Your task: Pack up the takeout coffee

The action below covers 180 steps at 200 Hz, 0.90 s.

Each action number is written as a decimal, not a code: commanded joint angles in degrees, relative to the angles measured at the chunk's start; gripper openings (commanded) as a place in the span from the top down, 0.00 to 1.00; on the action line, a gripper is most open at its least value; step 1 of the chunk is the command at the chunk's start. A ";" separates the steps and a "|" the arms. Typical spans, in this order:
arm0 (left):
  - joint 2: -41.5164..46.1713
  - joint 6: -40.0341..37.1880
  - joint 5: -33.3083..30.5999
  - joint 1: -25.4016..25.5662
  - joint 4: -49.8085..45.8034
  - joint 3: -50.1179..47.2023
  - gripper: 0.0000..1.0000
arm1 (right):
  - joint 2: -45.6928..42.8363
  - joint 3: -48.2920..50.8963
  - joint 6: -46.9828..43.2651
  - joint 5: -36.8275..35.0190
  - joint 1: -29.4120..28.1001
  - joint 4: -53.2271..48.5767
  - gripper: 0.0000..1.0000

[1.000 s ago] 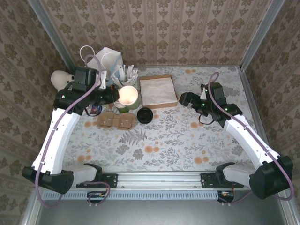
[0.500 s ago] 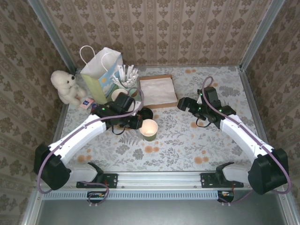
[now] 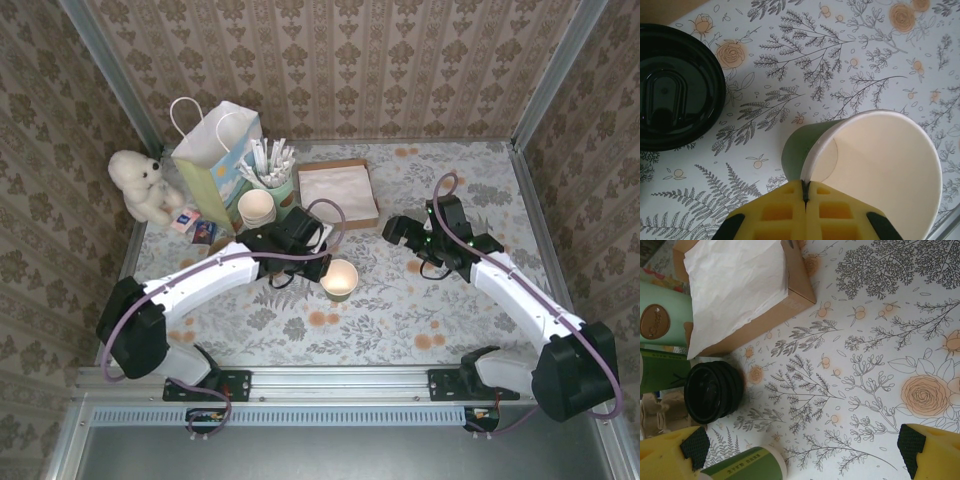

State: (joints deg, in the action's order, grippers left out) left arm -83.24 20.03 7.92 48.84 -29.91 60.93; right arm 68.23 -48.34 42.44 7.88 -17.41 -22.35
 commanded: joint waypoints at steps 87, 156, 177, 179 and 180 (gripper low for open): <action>-4.26 -1.04 5.10 1.12 1.92 2.82 0.90 | -0.95 0.44 -1.39 3.03 -0.08 0.11 0.00; 1.38 -1.51 4.17 0.71 1.00 3.16 0.52 | 4.37 -2.57 -4.63 9.61 -1.44 0.44 0.00; 5.14 0.07 0.64 -0.06 1.33 2.04 0.38 | 6.73 -4.64 -6.89 10.84 -2.96 0.53 0.09; 5.49 0.42 -0.02 -0.19 1.34 1.84 0.35 | 7.05 -4.85 -7.16 11.06 -3.09 0.55 0.11; 5.74 0.70 -0.19 -0.30 1.34 1.79 0.34 | 7.16 -4.98 -7.31 11.08 -3.17 0.55 0.11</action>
State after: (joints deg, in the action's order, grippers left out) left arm -83.24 19.14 11.66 49.41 -28.01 62.39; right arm 73.14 -49.60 38.46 15.64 -18.96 -22.46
